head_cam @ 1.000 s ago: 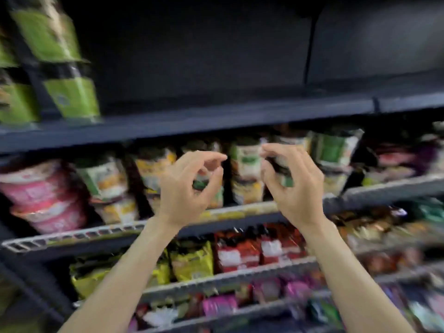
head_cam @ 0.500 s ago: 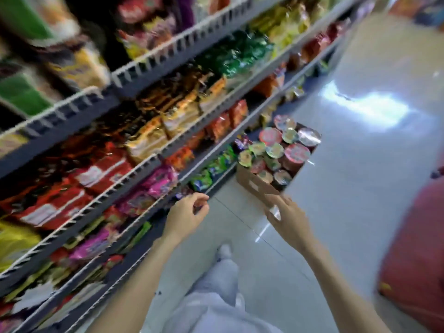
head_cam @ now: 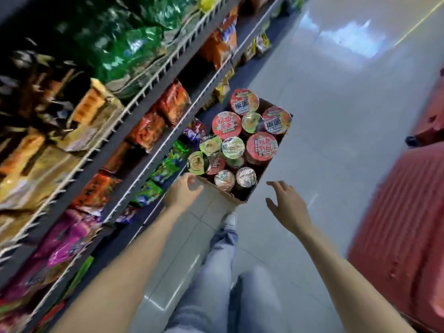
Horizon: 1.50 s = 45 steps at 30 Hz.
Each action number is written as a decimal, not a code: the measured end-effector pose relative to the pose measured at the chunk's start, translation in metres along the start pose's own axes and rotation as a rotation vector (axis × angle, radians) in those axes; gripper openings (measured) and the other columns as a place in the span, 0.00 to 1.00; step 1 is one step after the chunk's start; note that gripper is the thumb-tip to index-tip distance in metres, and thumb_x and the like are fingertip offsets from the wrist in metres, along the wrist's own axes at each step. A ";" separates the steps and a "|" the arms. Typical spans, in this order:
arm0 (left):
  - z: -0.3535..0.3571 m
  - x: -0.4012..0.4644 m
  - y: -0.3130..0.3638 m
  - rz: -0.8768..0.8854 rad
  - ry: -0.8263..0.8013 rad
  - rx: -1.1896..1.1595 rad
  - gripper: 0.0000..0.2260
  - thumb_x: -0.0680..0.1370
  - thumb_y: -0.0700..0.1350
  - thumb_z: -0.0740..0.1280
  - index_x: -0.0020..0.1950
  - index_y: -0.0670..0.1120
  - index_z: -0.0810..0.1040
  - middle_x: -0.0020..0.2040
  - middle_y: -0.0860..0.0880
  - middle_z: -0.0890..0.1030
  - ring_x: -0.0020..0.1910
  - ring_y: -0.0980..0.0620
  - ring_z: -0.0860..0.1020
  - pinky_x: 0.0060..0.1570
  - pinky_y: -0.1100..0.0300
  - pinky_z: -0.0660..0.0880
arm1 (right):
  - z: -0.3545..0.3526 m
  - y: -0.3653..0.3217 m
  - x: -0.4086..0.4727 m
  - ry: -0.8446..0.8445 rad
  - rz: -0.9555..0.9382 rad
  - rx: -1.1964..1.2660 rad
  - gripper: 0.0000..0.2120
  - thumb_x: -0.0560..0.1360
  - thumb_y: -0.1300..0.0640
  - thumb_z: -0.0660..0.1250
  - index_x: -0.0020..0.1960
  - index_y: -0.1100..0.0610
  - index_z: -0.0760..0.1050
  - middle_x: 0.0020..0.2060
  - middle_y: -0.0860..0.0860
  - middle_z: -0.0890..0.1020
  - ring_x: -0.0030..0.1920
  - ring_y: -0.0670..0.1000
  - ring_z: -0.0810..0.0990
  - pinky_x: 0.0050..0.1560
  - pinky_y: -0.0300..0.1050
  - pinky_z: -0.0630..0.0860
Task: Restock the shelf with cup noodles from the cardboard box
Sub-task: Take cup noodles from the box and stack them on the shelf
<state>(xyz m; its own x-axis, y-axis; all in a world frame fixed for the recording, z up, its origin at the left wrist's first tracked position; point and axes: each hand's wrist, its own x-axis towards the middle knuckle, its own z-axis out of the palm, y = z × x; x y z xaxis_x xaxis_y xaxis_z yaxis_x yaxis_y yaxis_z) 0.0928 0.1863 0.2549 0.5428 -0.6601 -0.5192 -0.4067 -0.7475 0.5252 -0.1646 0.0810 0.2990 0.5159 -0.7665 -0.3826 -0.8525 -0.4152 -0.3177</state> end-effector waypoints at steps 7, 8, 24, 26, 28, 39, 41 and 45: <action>0.058 0.127 0.000 -0.160 0.033 0.103 0.25 0.70 0.54 0.72 0.64 0.53 0.70 0.62 0.47 0.74 0.59 0.45 0.74 0.53 0.52 0.73 | 0.057 0.017 0.177 -0.113 -0.141 -0.022 0.24 0.73 0.58 0.67 0.68 0.57 0.68 0.66 0.55 0.70 0.64 0.59 0.68 0.60 0.49 0.68; 0.069 0.141 -0.005 -0.182 0.048 0.102 0.27 0.69 0.53 0.73 0.65 0.53 0.69 0.64 0.46 0.72 0.61 0.44 0.72 0.54 0.53 0.71 | 0.072 0.020 0.198 -0.113 -0.147 -0.019 0.25 0.73 0.58 0.67 0.69 0.57 0.67 0.67 0.56 0.69 0.66 0.59 0.67 0.61 0.50 0.67; 0.194 0.271 -0.112 -0.268 0.204 0.234 0.52 0.63 0.53 0.78 0.76 0.56 0.47 0.75 0.41 0.52 0.72 0.40 0.56 0.69 0.46 0.60 | 0.239 0.047 0.358 -0.023 -0.223 -0.171 0.45 0.69 0.55 0.73 0.77 0.43 0.49 0.72 0.66 0.54 0.69 0.68 0.57 0.67 0.62 0.60; 0.190 0.269 -0.107 -0.280 0.225 0.192 0.49 0.63 0.53 0.78 0.76 0.56 0.52 0.73 0.40 0.56 0.70 0.41 0.59 0.67 0.48 0.63 | 0.224 0.048 0.350 -0.041 -0.163 -0.102 0.47 0.66 0.53 0.75 0.76 0.43 0.51 0.71 0.64 0.55 0.67 0.66 0.60 0.64 0.60 0.64; 0.183 0.262 -0.100 -0.283 0.241 0.118 0.48 0.63 0.53 0.78 0.75 0.55 0.54 0.71 0.40 0.58 0.68 0.41 0.62 0.65 0.48 0.67 | 0.204 0.050 0.334 -0.007 -0.103 0.027 0.48 0.64 0.47 0.76 0.75 0.42 0.53 0.70 0.63 0.57 0.66 0.65 0.61 0.62 0.57 0.65; 0.073 0.119 -0.002 0.022 0.236 -0.099 0.43 0.59 0.52 0.80 0.70 0.49 0.67 0.65 0.42 0.62 0.60 0.42 0.71 0.56 0.53 0.73 | 0.008 0.009 0.193 0.062 -0.014 0.716 0.41 0.59 0.33 0.71 0.70 0.40 0.64 0.67 0.51 0.65 0.69 0.49 0.64 0.68 0.53 0.68; 0.044 0.084 0.018 0.136 0.209 -0.065 0.42 0.57 0.55 0.77 0.69 0.54 0.65 0.64 0.44 0.64 0.59 0.42 0.72 0.55 0.51 0.75 | -0.032 -0.010 0.166 0.094 -0.091 0.697 0.39 0.59 0.34 0.71 0.68 0.39 0.65 0.69 0.52 0.63 0.71 0.52 0.63 0.68 0.54 0.68; -0.009 0.017 0.058 0.232 0.149 -0.004 0.46 0.57 0.59 0.74 0.73 0.54 0.61 0.65 0.49 0.65 0.61 0.47 0.71 0.54 0.54 0.73 | -0.100 -0.047 0.114 0.090 -0.286 0.573 0.40 0.59 0.35 0.73 0.68 0.39 0.64 0.68 0.54 0.62 0.70 0.55 0.63 0.68 0.55 0.67</action>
<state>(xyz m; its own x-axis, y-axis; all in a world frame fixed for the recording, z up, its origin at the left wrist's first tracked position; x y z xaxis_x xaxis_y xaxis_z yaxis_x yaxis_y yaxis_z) 0.0854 0.1326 0.2824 0.5380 -0.7950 -0.2802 -0.5301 -0.5775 0.6209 -0.0745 -0.0361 0.3569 0.6853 -0.7131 -0.1478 -0.4893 -0.3006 -0.8187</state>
